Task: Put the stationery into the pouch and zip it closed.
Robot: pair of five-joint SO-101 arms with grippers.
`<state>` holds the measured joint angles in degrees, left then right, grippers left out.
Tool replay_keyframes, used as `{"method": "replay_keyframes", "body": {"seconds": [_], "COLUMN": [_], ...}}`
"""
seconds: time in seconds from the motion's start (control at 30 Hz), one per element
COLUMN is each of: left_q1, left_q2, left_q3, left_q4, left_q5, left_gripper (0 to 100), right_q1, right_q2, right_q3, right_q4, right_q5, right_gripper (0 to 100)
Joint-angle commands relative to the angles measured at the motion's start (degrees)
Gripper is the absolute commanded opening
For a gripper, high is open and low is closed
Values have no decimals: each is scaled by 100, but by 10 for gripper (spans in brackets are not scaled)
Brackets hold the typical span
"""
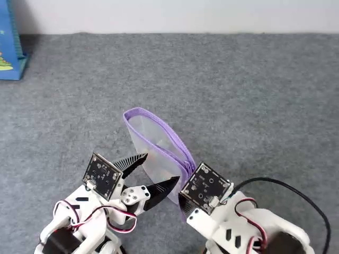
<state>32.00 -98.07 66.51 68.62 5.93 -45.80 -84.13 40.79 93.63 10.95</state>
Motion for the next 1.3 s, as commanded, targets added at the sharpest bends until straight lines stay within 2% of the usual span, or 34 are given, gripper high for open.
{"method": "replay_keyframes", "body": {"seconds": [0.0, 0.07, 0.2, 0.4, 0.57, 0.9, 1.13, 1.27], "left_q1": [-35, -35, -26, -9, 0, -62, -1424, -1530], "left_q2": [97, 97, 97, 97, 97, 97, 105, 132], "left_q3": [-40, -40, -40, -31, -31, -84, 31, 312], "left_q4": [-114, -123, -114, -114, -105, -316, -1213, -1749], "left_q5": [26, 26, 26, 26, 26, 70, 88, 88], "left_gripper": [295, 295, 295, 295, 297, 296, 295, 294], "right_q1": [488, 901, 1455, 1560, 1525, 1516, 1516, 1516], "right_q2": [4, 4, -198, -760, -796, -787, -787, -778], "right_q3": [-44, -53, -431, -1196, -1257, -1240, -1257, -1231], "right_q4": [-180, -136, -4, 277, 365, -444, -497, -831], "right_q5": [633, 862, 1002, 1802, 1960, 2593, 3059, 3305], "right_gripper": [0, 24, 9, 9, 9, 9, 9, 9]}}
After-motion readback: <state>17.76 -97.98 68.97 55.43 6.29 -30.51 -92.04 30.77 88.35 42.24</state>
